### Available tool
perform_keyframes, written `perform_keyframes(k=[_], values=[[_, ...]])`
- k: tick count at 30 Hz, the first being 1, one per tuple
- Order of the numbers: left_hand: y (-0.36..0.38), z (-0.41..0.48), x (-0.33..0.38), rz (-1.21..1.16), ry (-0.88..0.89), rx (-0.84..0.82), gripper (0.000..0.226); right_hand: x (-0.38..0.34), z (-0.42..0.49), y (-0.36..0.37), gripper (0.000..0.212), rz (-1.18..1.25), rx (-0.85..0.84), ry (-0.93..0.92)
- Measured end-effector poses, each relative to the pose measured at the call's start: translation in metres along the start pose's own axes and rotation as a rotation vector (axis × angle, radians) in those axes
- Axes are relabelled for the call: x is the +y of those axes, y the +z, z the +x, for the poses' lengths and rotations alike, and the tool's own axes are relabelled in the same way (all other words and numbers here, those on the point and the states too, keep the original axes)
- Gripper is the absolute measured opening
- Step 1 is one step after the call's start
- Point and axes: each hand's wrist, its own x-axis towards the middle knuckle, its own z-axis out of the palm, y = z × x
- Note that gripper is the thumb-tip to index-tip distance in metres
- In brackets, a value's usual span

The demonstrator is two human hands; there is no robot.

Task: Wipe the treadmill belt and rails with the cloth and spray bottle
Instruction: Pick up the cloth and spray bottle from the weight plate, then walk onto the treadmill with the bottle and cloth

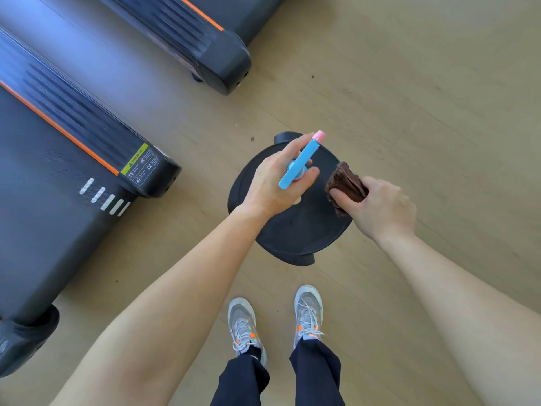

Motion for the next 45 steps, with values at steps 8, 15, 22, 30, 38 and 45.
perform_keyframes(k=[8,15,22,30,38,45], values=[[-0.038,-0.025,0.035,-0.276,-0.337,0.215,0.062,-0.018,-0.015,-0.040,0.055,0.045,-0.054,-0.041],[-0.166,-0.119,0.097,-0.370,-0.497,0.266,0.056,-0.120,-0.072,-0.111,0.054,-0.058,-0.147,-0.355],[-0.295,-0.252,0.154,-0.397,-0.645,0.522,0.052,-0.264,-0.160,-0.186,0.046,-0.168,-0.292,-0.695],[-0.422,-0.376,0.179,-0.397,-0.657,0.827,0.068,-0.421,-0.252,-0.245,0.048,-0.188,-0.243,-0.901],[-0.549,-0.436,0.146,-0.386,-0.680,0.890,0.046,-0.553,-0.320,-0.262,0.053,-0.165,-0.145,-0.951],[-0.626,-0.421,0.095,-0.395,-0.720,0.934,0.038,-0.654,-0.308,-0.263,0.049,-0.122,-0.134,-0.976]])
